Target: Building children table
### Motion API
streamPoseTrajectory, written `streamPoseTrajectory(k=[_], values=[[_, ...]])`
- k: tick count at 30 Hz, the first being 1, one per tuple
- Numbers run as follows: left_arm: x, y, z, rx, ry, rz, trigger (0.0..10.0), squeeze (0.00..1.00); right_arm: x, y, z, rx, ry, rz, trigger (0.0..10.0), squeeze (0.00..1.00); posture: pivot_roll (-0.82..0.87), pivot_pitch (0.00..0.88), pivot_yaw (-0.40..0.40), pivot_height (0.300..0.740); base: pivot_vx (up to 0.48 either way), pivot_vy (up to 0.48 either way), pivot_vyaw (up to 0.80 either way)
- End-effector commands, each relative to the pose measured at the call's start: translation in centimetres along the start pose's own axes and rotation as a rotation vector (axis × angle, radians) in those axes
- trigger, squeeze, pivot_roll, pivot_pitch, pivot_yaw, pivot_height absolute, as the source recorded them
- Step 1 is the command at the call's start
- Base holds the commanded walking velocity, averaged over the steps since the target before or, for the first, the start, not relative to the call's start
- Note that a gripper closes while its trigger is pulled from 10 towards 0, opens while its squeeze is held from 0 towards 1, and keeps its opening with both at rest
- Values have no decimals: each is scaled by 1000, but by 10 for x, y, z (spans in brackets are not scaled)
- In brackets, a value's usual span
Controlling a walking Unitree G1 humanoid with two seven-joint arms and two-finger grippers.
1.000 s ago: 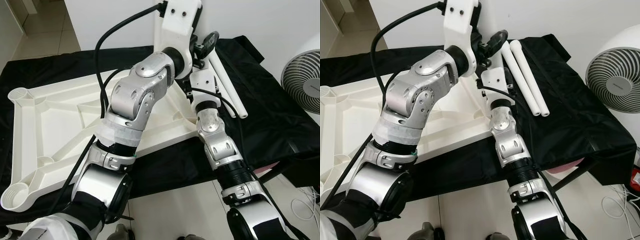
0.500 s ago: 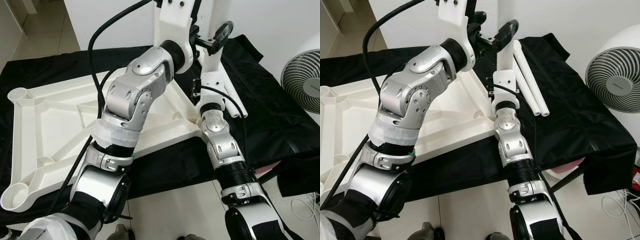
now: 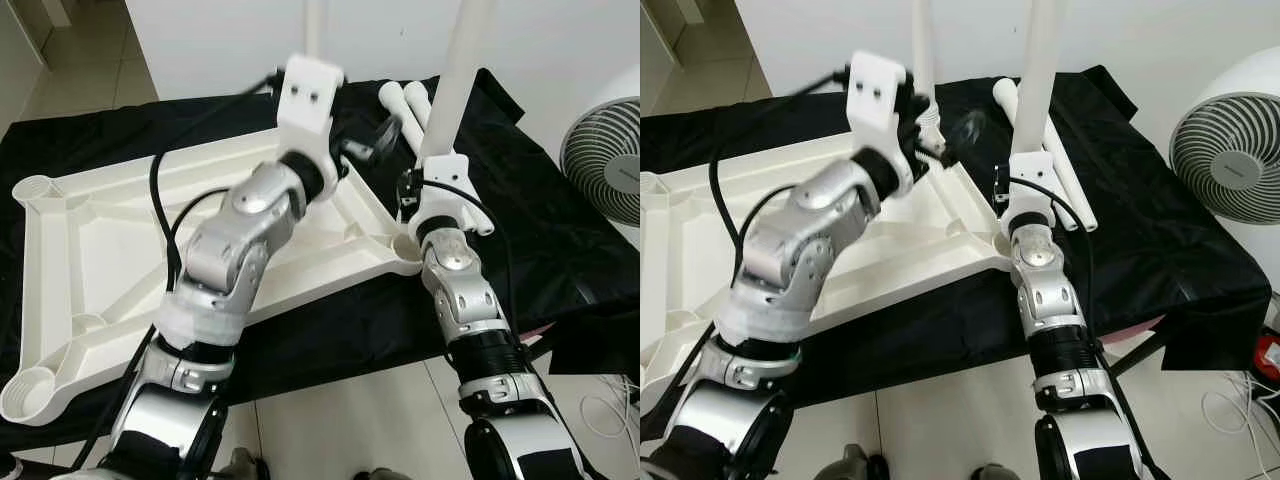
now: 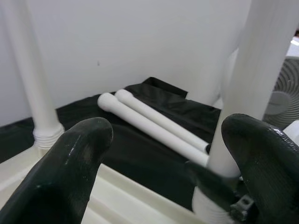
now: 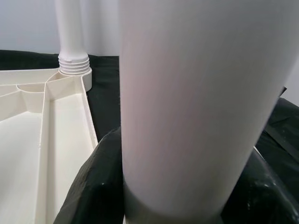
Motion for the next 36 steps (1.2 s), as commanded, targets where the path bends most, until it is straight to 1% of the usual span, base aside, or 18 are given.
streamPoseTrajectory(k=[1, 2, 3, 4, 5, 8, 9, 11, 13, 15, 17, 19, 21, 22, 24, 27, 31, 36], values=[[-7, 13, -8, -159, 10, 68, 10000, 0, 7, -1, -3, 36, 42, 16, 10000, 0, -83, 90, 32, 740, 0, 0, 0], [-7, 13, -8, -159, 10, 68, 10000, 0, 7, -1, -3, 36, 42, 16, 10000, 0, -83, 90, 32, 740, 0, 0, 0], [-15, 14, -12, -160, 1, 103, 10000, 0, 9, -1, -4, 49, 57, 21, 10000, 0, -84, 90, 33, 740, 0, 0, 0], [-15, 14, -12, -160, 1, 103, 10000, 0, 9, -1, -4, 49, 57, 21, 10000, 0, -84, 90, 33, 740, 0, 0, 0], [-22, 16, -16, -163, -15, 133, 10000, 0, 11, -1, -5, 65, 70, 33, 10000, 0, -84, 90, 33, 740, 0, 0, 0], [-22, 16, -16, -163, -15, 133, 10000, 0, 11, -1, -5, 65, 70, 33, 10000, 0, -84, 90, 33, 740, 0, 0, 0], [-27, 18, -18, -167, -26, 152, 10000, 0, 14, 0, -5, 68, 86, 43, 10000, 0, -84, 90, 33, 740, 0, 0, 0], [-31, 20, -20, -174, -39, 162, 10000, 0, 17, 1, -5, 69, 99, 52, 10000, 0, -84, 90, 33, 740, 0, 0, 0], [-40, 27, -25, -213, -71, 188, 10000, 0, 18, 3, -7, 81, 107, 63, 10000, 0, -84, 88, 33, 740, 0, 0, 0], [-40, 27, -25, -213, -71, 188, 10000, 0, 18, 3, -7, 81, 107, 63, 10000, 0, -84, 88, 33, 740, 0, 0, 0], [-50, 42, -35, -319, -112, 229, 10000, 0, 12, 1, -12, 115, 93, 50, 10000, 0, -84, 88, 33, 740, 0, 0, 0], [-50, 42, -35, -319, -112, 229, 10000, 0, 12, 1, -12, 115, 93, 50, 10000, 0, -84, 88, 33, 740, 0, 0, 0], [-55, 48, -40, -363, -139, 217, 10000, 0, 8, 1, -14, 135, 80, 43, 10000, 0, -83, 98, 31, 740, 0, 0, 0], [-55, 48, -40, -363, -139, 217, 10000, 0, 8, 1, -14, 135, 80, 43, 10000, 0, -83, 98, 31, 740, 0, 0, 0], [-64, 53, -47, -423, -169, 231, 10000, 0, 1, 1, -18, 157, 56, 57, 10000, 0, -87, 108, 33, 740, 0, 0, 0], [-70, 56, -50, -445, -185, 240, 10000, 0, -5, 1, -21, 165, 40, 52, 10000, 0, -87, 108, 33, 740, 0, 0, 0], [-71, 56, -51, -451, -192, 244, 10000, 0, -7, 1, -23, 170, 36, 36, 10000, 0, -86, 110, 34, 740, 0, 0, 0], [-73, 56, -50, -429, -193, 243, 10000, 0, -12, -3, -29, 205, 28, 22, 10000, 0, -86, 110, 35, 740, 0, 0, 0]])
Point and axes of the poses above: a point about 5 cm out from each wrist's last joint towards the gripper, its own z axis pointing out of the wrist towards the gripper, its own x axis along the axis of the wrist's last joint, y = z × x, the point moved 2 cm from there along z, pointing out of the wrist towards the gripper, and after that the axes turned 2 degrees about z, right-handed, at the moved point
